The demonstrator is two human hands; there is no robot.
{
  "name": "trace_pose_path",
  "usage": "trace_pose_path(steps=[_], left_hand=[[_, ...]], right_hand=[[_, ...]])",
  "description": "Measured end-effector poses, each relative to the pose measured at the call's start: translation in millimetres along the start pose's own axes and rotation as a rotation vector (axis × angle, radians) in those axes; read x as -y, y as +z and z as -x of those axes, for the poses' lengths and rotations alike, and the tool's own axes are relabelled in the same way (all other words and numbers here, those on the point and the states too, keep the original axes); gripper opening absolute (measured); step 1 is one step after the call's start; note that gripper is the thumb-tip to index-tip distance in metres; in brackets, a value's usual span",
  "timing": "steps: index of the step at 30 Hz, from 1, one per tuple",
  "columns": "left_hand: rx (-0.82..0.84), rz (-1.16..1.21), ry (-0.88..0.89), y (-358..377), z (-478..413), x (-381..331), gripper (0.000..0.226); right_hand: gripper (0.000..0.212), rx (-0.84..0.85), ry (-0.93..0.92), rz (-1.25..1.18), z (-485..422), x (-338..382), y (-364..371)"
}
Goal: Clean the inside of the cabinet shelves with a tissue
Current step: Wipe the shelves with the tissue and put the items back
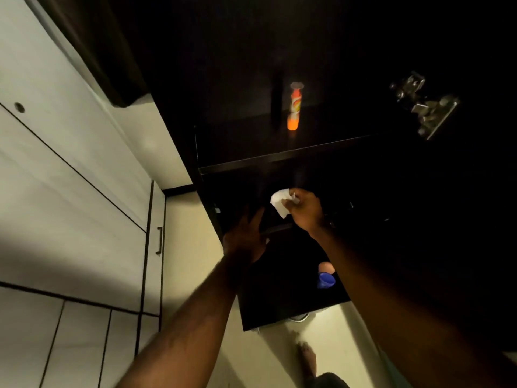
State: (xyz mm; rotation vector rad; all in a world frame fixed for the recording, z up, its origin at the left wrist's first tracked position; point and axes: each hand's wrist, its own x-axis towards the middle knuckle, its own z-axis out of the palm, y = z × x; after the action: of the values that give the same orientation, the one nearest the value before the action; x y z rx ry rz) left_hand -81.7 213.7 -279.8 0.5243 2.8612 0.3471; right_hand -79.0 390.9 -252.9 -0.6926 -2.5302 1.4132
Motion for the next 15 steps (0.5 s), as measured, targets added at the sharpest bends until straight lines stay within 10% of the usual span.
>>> trace_pose_path(steps=[15], left_hand=[[-0.691,-0.345,0.02,66.3,-18.8,18.8,0.069]], right_hand=[[0.036,-0.335,-0.44,0.41,-11.6,-34.6,40.4]])
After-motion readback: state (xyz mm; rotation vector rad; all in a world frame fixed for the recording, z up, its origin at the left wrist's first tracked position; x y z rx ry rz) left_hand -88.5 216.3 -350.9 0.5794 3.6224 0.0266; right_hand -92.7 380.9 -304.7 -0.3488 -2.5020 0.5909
